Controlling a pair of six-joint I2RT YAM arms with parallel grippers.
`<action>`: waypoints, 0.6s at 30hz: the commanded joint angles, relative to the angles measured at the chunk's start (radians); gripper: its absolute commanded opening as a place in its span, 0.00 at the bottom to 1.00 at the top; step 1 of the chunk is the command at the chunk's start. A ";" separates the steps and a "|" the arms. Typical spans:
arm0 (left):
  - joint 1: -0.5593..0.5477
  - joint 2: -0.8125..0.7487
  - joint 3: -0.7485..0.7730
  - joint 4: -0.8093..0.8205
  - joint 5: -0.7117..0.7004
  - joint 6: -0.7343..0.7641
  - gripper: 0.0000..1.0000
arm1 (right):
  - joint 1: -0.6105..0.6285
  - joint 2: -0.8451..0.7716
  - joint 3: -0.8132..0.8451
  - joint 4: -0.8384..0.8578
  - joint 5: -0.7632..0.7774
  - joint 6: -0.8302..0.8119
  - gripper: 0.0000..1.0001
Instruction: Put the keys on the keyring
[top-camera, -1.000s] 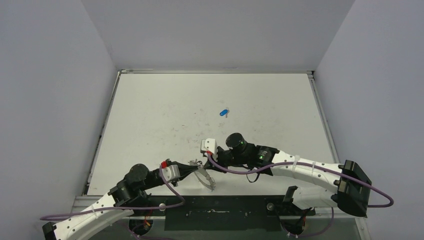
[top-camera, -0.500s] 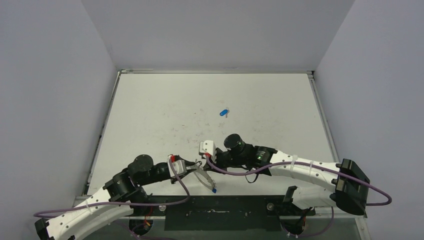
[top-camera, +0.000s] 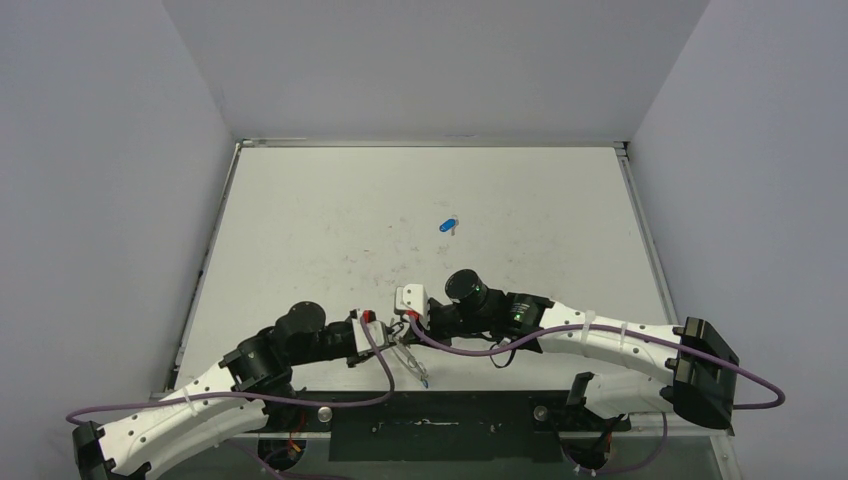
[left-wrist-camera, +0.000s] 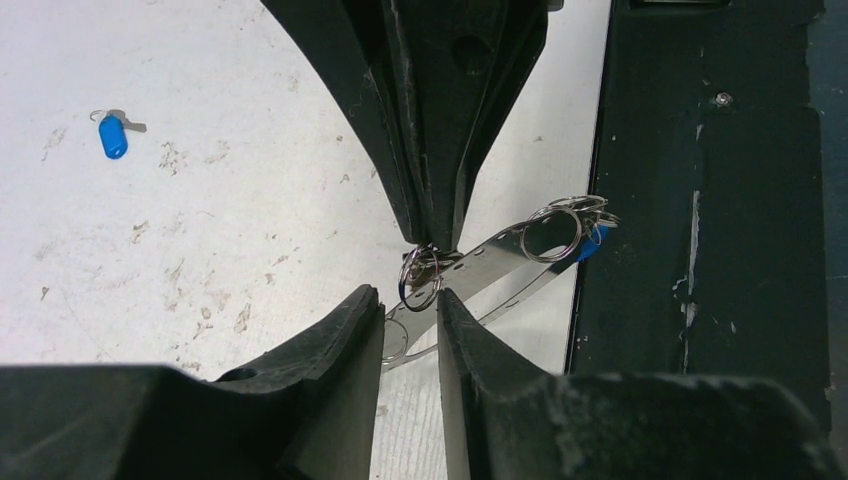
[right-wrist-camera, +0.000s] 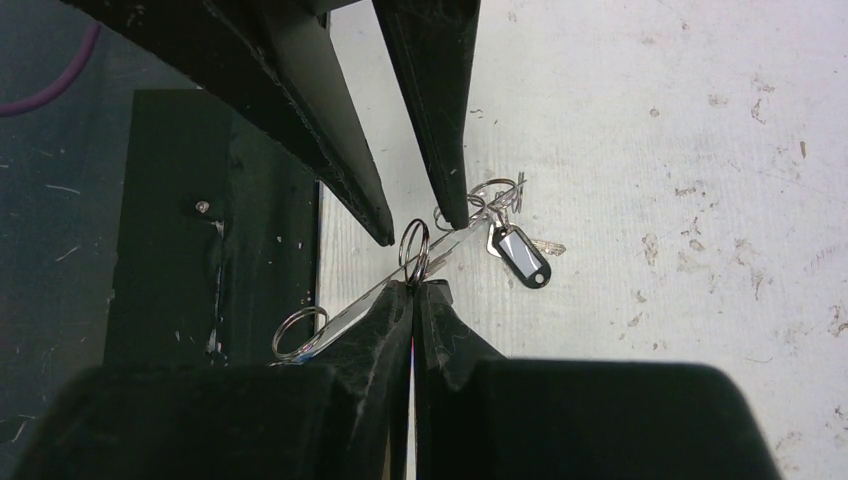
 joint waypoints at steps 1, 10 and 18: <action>-0.006 -0.010 0.024 0.074 0.026 -0.010 0.23 | 0.012 0.001 0.050 0.040 -0.016 -0.012 0.00; -0.007 -0.017 -0.011 0.118 0.056 -0.027 0.06 | 0.014 -0.002 0.054 0.035 -0.013 -0.015 0.00; -0.006 -0.013 -0.007 0.081 0.040 -0.014 0.16 | 0.014 -0.004 0.058 0.031 -0.011 -0.016 0.00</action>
